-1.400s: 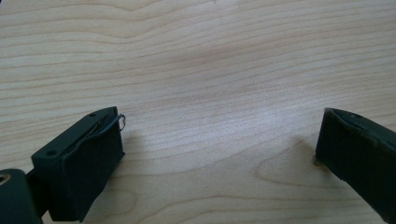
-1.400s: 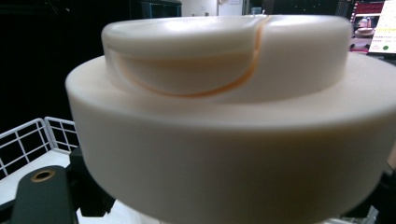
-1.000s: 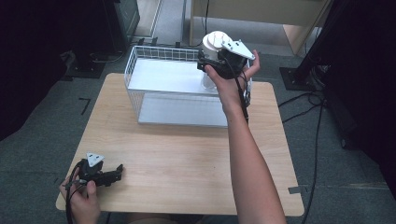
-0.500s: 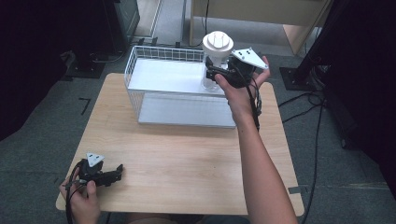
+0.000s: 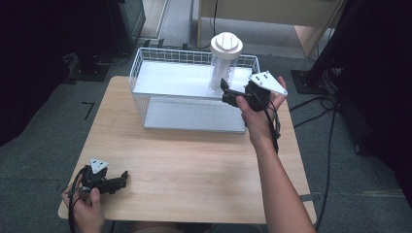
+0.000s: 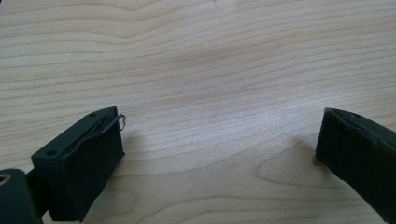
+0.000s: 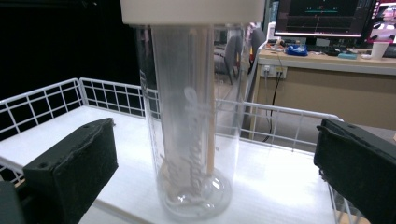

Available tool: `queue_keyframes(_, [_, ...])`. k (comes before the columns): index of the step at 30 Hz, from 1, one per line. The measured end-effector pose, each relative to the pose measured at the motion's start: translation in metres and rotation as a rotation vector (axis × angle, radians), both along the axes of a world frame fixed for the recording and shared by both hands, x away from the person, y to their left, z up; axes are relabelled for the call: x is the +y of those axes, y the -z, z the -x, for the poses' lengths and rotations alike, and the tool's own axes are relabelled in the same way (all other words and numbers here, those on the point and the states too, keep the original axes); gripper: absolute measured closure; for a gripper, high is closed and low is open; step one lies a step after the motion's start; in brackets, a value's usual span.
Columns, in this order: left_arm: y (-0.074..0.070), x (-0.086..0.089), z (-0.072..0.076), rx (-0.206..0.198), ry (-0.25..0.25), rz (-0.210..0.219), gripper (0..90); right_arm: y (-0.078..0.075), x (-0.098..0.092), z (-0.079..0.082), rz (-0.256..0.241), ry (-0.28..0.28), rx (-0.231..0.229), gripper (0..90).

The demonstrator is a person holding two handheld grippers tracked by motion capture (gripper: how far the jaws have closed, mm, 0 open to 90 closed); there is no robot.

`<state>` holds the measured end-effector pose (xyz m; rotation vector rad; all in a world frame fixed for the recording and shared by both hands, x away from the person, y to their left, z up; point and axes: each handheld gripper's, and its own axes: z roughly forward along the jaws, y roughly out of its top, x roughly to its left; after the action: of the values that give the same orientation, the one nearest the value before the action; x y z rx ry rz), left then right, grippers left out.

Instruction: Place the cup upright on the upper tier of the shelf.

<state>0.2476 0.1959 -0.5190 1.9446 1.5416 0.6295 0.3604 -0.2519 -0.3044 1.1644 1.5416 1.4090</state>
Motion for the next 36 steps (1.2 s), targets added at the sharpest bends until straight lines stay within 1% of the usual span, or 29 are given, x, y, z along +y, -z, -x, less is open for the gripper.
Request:
queue_keyframes(4, [0.0,0.0,0.0,0.001,0.001,-0.001,1.0,0.007,-0.009,0.01,0.005,-0.011,-0.008,0.0])
queue_keyframes(10, [0.0,0.0,0.0,-0.001,-0.001,0.0,1.0,0.016,-0.023,0.025,0.002,-0.012,-0.01,0.0])
queue_keyframes(13, [0.0,0.0,0.0,0.0,0.0,0.0,1.1,0.021,-0.028,0.03,0.029,-0.005,-0.007,0.0])
queue_keyframes(18, [0.0,0.0,0.0,0.003,0.001,-0.001,1.1,0.029,-0.037,0.039,0.033,0.002,-0.002,0.0])
queue_keyframes(20, [0.0,0.0,0.0,0.002,0.0,-0.001,1.1,0.034,-0.04,0.044,0.034,0.003,0.001,0.0])
queue_keyframes(23, [0.0,0.0,0.0,0.003,0.0,-0.001,1.1,0.042,-0.044,0.05,0.022,-0.001,0.013,0.0])
queue_keyframes(27, [0.0,0.0,0.0,0.006,0.004,-0.005,1.1,0.052,-0.046,0.057,0.03,-0.004,0.015,0.0])
queue_keyframes(29, [0.0,0.0,0.0,0.005,0.003,-0.003,1.1,0.057,-0.047,0.062,0.035,0.004,0.016,0.0])
queue_keyframes(36, [0.0,0.0,0.0,0.003,0.003,-0.002,1.0,0.077,-0.061,0.075,0.015,0.03,0.042,0.0])
